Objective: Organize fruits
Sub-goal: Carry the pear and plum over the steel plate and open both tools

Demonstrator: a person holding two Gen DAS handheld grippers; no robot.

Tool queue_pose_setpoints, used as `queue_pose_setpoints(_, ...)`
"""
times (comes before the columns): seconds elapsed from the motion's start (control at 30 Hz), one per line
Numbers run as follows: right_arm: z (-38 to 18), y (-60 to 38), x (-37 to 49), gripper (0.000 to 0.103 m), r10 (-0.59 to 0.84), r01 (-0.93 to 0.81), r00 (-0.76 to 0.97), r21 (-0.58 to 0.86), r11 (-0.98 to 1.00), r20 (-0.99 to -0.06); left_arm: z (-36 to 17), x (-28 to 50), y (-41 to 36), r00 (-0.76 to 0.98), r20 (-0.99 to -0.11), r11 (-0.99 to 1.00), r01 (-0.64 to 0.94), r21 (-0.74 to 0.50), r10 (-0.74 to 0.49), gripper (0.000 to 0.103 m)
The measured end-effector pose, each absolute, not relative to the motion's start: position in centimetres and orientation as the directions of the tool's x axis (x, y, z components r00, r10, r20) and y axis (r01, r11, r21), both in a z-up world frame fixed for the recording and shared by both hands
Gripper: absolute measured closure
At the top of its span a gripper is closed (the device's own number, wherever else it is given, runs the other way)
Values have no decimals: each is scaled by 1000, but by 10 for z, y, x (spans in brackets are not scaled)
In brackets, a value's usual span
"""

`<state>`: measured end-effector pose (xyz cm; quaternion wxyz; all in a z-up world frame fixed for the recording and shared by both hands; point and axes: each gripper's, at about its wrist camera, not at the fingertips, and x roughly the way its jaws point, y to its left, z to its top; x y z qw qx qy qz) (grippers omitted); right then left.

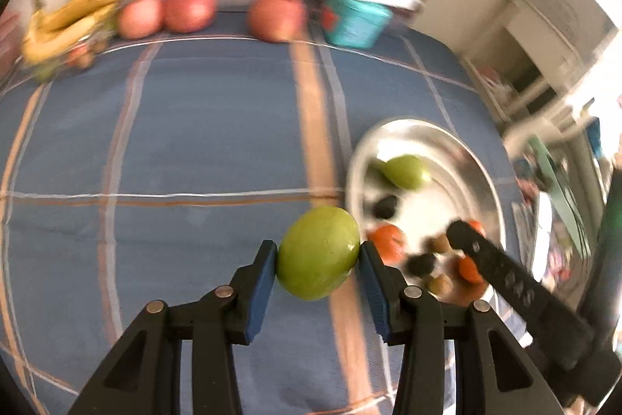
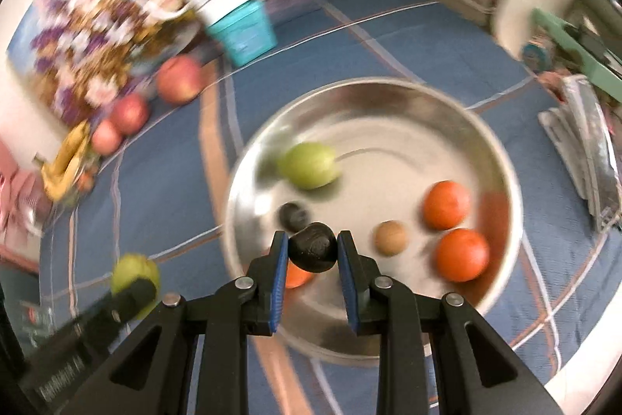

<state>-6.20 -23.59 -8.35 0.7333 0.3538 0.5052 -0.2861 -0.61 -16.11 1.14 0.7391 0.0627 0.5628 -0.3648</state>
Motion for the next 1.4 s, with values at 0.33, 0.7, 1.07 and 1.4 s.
queue_pose_setpoints(0.33, -83, -263, -94, 76, -123, 837, 308, 207, 506, -943, 6, -43, -199, 57, -844, 610, 718, -337, -533, 57)
queue_pose_setpoints(0.7, -88, -264, -93, 76, -109, 834, 290, 195, 517, -951, 0, -48, -210, 41, -832, 580, 736, -350, -553, 57)
queue_pose_setpoints(1.07, -89, -264, -92, 76, -103, 830, 285, 192, 524, -953, -1, -49, -211, 66, -842, 590, 743, -317, -535, 56)
queue_pose_setpoints(1.4, -93, -264, -90, 57, -95, 828, 275, 185, 529, -957, -11, -35, -201, 85, -866, 661, 684, -308, -492, 41)
